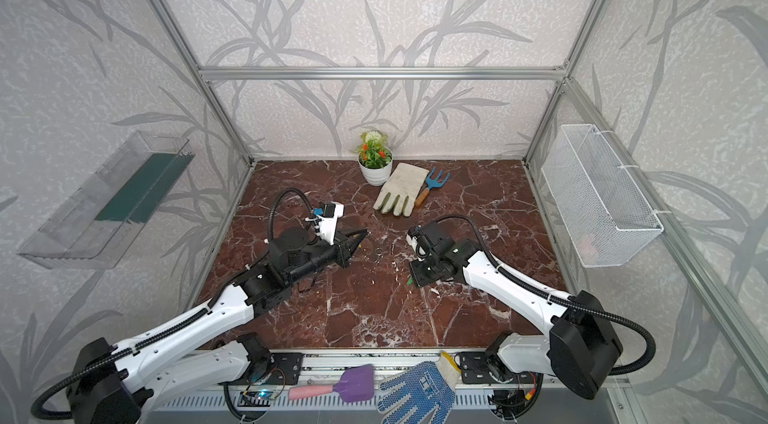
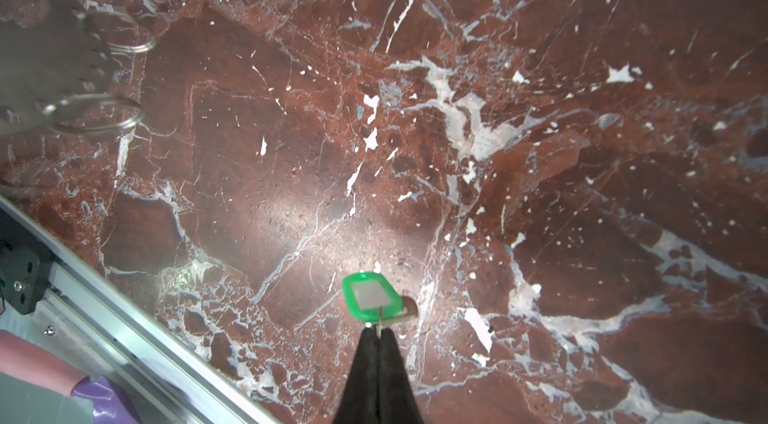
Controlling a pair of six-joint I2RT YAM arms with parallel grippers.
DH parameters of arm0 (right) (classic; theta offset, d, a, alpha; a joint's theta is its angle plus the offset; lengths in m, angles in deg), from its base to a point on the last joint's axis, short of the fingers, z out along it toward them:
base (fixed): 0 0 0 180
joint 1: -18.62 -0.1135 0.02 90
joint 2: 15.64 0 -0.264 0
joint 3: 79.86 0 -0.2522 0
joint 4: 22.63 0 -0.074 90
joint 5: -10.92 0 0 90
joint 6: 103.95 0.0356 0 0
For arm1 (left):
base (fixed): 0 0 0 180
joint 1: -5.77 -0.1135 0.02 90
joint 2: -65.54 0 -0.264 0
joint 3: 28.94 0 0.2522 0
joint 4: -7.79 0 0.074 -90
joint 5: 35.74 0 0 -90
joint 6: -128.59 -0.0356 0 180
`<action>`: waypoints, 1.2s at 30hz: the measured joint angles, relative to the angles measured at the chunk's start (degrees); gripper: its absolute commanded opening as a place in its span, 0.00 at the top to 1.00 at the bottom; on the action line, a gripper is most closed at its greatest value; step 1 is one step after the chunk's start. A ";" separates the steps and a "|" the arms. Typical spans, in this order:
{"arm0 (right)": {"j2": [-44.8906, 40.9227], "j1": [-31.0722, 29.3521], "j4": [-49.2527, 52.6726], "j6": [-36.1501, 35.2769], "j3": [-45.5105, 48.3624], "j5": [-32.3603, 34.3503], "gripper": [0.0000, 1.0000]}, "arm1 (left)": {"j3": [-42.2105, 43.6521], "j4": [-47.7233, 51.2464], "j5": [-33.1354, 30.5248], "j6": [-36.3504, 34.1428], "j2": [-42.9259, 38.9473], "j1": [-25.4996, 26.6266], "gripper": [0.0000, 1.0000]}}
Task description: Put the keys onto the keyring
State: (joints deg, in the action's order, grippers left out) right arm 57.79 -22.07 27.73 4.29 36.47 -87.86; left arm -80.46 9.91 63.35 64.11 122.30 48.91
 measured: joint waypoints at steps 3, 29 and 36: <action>-1.16 -1.09 1.79 0.87 0.79 -1.22 1.00 | 0.00 0.00 0.02 0.00 0.00 0.00 1.00; 10.75 -1.64 9.86 -0.33 -2.60 -2.01 1.00 | 0.00 -0.59 0.04 0.04 0.02 0.00 1.00; 16.11 -1.64 8.61 -0.98 -5.09 -1.62 1.00 | 0.00 -0.59 0.04 0.04 0.02 0.00 1.00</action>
State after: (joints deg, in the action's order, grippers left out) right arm 73.90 -23.71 36.34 3.30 31.38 -89.47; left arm -80.46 9.32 63.39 64.15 122.32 48.91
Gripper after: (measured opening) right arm 0.044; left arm 0.047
